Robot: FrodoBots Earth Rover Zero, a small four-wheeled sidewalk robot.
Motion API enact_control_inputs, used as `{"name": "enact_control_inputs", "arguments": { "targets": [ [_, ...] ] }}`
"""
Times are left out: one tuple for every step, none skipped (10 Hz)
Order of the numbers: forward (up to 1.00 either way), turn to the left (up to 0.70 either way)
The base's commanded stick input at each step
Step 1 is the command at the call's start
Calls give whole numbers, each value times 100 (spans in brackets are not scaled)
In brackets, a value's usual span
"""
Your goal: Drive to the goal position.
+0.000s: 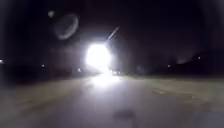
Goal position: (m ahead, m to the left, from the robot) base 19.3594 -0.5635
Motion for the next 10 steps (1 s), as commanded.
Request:
{"name": "enact_control_inputs", "arguments": {
  "targets": [
    [100, 4],
    [100, 14],
    [100, 24],
    [100, 22],
    [100, 14],
    [100, 4],
    [100, 3],
    [100, 3],
    [100, 5],
    [100, 8]
  ]
}}
